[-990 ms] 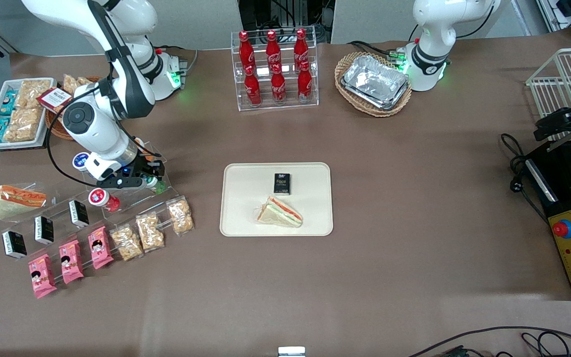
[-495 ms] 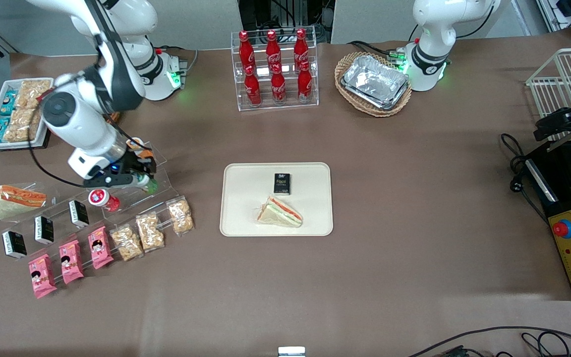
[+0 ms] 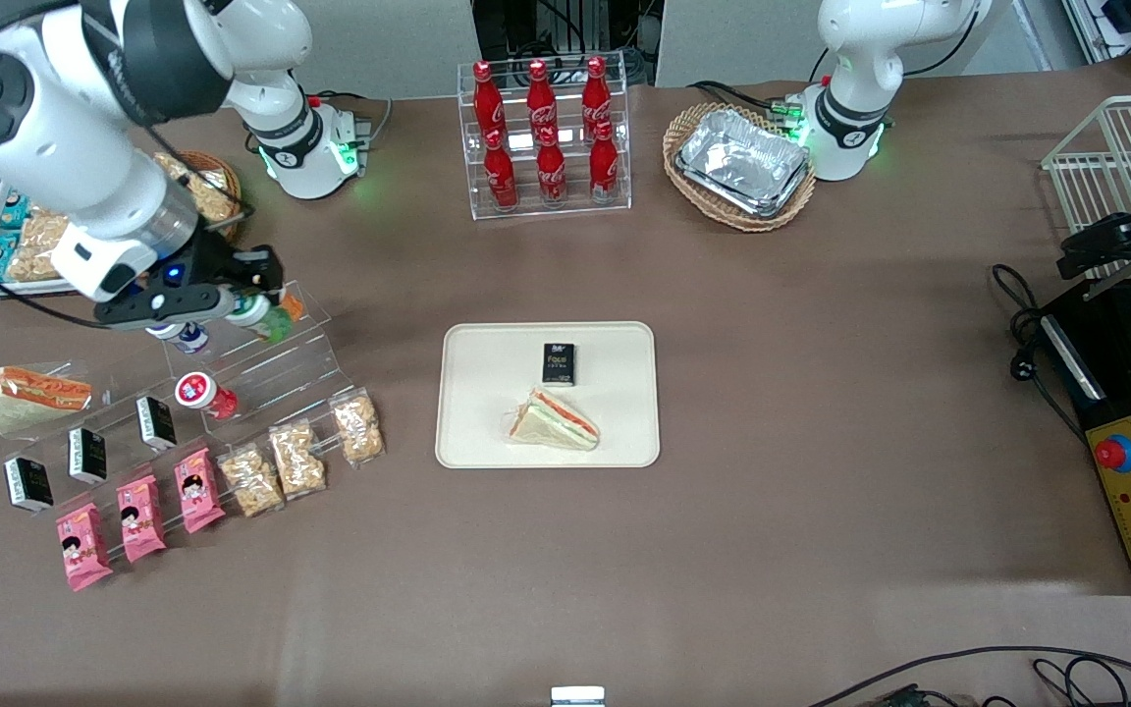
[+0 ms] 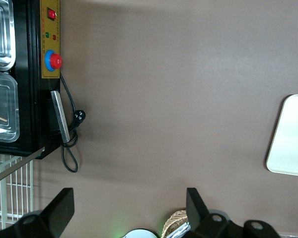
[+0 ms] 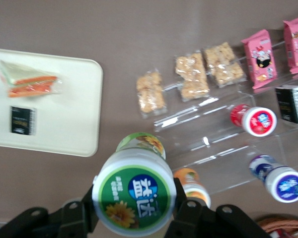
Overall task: Place green gum on tray
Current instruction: 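Carry the held green cup over the cream tray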
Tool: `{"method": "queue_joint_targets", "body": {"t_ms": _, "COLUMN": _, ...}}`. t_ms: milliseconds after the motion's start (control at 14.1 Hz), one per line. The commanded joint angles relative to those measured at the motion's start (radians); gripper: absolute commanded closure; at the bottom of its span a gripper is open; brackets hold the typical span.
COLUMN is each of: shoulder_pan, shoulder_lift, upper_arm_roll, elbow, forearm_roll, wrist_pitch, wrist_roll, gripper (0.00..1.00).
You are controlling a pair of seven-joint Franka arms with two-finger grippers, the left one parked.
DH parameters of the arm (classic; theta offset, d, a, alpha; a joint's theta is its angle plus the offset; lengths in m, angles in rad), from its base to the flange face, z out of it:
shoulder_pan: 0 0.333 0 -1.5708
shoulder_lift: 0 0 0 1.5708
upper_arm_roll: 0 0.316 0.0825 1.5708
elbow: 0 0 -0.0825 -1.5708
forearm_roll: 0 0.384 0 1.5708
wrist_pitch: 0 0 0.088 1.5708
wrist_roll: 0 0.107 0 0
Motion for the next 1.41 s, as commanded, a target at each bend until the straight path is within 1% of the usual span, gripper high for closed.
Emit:
{"method": "queue_joint_targets", "body": {"t_ms": 0, "shoulder_pan": -0.006, "shoulder_lift": 0.093, "upper_arm_roll": 0.127, "elbow": 0.103, "forearm_roll": 0.021, "wrist_pitch": -0.035, "wrist_roll": 0.212, "gripper": 0.95}}
{"method": "queue_joint_targets", "body": {"t_ms": 141, "shoulder_pan": -0.006, "shoulder_lift": 0.136, "upper_arm_roll": 0.191, "elbow": 0.102, "forearm_roll": 0.015, "wrist_pitch": 0.003, "wrist_roll": 0.322, "gripper": 0.95}}
{"method": "queue_joint_targets", "body": {"t_ms": 283, "shoulder_pan": 0.001, "shoulder_lift": 0.196, "upper_arm_roll": 0.237, "elbow": 0.076, "forearm_roll": 0.006, "wrist_pitch": 0.097, "wrist_roll": 0.413, "gripper": 0.95}}
{"method": "queue_joint_targets", "body": {"t_ms": 354, "shoulder_pan": 0.004, "shoulder_lift": 0.227, "upper_arm_roll": 0.250, "elbow": 0.044, "forearm_roll": -0.006, "wrist_pitch": 0.167, "wrist_roll": 0.439, "gripper": 0.95}}
{"method": "queue_joint_targets", "body": {"t_ms": 495, "shoulder_pan": 0.004, "shoulder_lift": 0.270, "upper_arm_roll": 0.288, "elbow": -0.040, "forearm_roll": -0.069, "wrist_pitch": 0.317, "wrist_roll": 0.464, "gripper": 0.95}}
{"method": "queue_joint_targets", "body": {"t_ms": 566, "shoulder_pan": 0.007, "shoulder_lift": 0.303, "upper_arm_roll": 0.293, "elbow": -0.071, "forearm_roll": -0.096, "wrist_pitch": 0.379, "wrist_roll": 0.500, "gripper": 0.95}}
{"method": "queue_joint_targets", "body": {"t_ms": 707, "shoulder_pan": 0.046, "shoulder_lift": 0.389, "upper_arm_roll": 0.293, "elbow": -0.102, "forearm_roll": -0.153, "wrist_pitch": 0.473, "wrist_roll": 0.554, "gripper": 0.95}}
{"method": "queue_joint_targets", "body": {"t_ms": 919, "shoulder_pan": 0.072, "shoulder_lift": 0.472, "upper_arm_roll": 0.293, "elbow": -0.136, "forearm_roll": -0.233, "wrist_pitch": 0.566, "wrist_roll": 0.663, "gripper": 0.95}}
{"method": "queue_joint_targets", "body": {"t_ms": 1061, "shoulder_pan": 0.083, "shoulder_lift": 0.512, "upper_arm_roll": 0.293, "elbow": -0.147, "forearm_roll": -0.255, "wrist_pitch": 0.603, "wrist_roll": 0.694, "gripper": 0.95}}
{"method": "queue_joint_targets", "body": {"t_ms": 1343, "shoulder_pan": 0.102, "shoulder_lift": 0.558, "upper_arm_roll": 0.291, "elbow": -0.160, "forearm_roll": -0.258, "wrist_pitch": 0.631, "wrist_roll": 0.697, "gripper": 0.95}}
